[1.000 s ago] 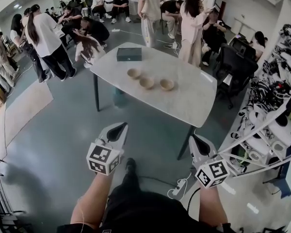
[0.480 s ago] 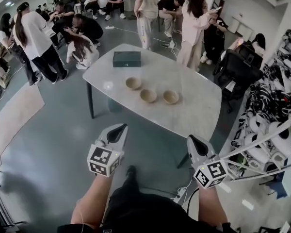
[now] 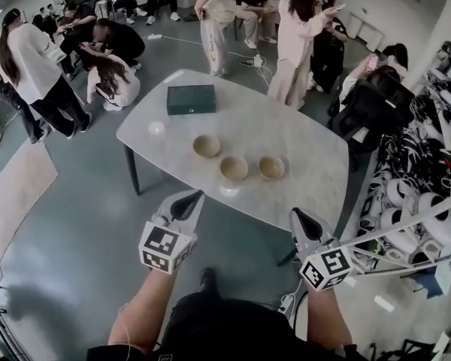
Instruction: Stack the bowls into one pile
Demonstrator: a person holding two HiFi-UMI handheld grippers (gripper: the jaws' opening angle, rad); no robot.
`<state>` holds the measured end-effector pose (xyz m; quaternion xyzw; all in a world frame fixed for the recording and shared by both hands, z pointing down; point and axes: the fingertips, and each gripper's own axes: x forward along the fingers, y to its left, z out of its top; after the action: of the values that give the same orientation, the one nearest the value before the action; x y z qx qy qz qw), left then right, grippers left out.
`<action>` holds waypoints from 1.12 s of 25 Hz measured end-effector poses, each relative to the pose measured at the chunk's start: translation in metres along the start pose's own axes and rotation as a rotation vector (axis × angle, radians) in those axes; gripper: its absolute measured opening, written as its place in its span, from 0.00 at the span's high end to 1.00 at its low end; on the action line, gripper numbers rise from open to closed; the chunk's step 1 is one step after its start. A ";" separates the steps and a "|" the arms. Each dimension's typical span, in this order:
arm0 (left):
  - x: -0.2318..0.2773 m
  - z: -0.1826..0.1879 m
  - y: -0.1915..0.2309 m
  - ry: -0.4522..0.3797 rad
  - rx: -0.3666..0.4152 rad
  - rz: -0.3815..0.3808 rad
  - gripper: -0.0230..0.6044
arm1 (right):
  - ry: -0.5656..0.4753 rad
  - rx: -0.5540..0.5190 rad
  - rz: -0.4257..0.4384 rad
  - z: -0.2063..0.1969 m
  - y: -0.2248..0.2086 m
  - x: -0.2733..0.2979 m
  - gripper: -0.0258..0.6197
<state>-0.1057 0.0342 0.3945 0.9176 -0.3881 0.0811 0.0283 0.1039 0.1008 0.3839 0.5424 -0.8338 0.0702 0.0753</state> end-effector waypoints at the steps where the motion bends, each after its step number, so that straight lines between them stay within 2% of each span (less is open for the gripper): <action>1: 0.004 -0.001 0.009 0.005 -0.003 -0.006 0.95 | 0.007 0.001 -0.004 0.001 0.000 0.010 0.96; 8: 0.029 -0.005 0.050 0.020 -0.028 -0.043 0.95 | 0.031 0.003 -0.024 0.009 -0.002 0.058 0.96; 14: 0.045 -0.015 0.054 0.028 -0.039 -0.071 0.95 | 0.046 0.012 -0.036 0.001 -0.010 0.069 0.96; 18: 0.055 -0.019 0.052 0.038 -0.093 -0.078 0.95 | 0.040 0.021 -0.032 0.001 -0.020 0.074 0.96; 23: 0.076 -0.020 0.051 0.071 -0.099 -0.067 0.95 | 0.035 0.008 -0.006 0.000 -0.042 0.092 0.96; 28: 0.113 -0.013 0.054 0.084 -0.103 -0.041 0.95 | 0.029 0.030 0.013 -0.007 -0.082 0.114 0.96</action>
<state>-0.0681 -0.0820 0.4257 0.9184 -0.3714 0.0988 0.0934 0.1338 -0.0329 0.4166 0.5371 -0.8349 0.0911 0.0786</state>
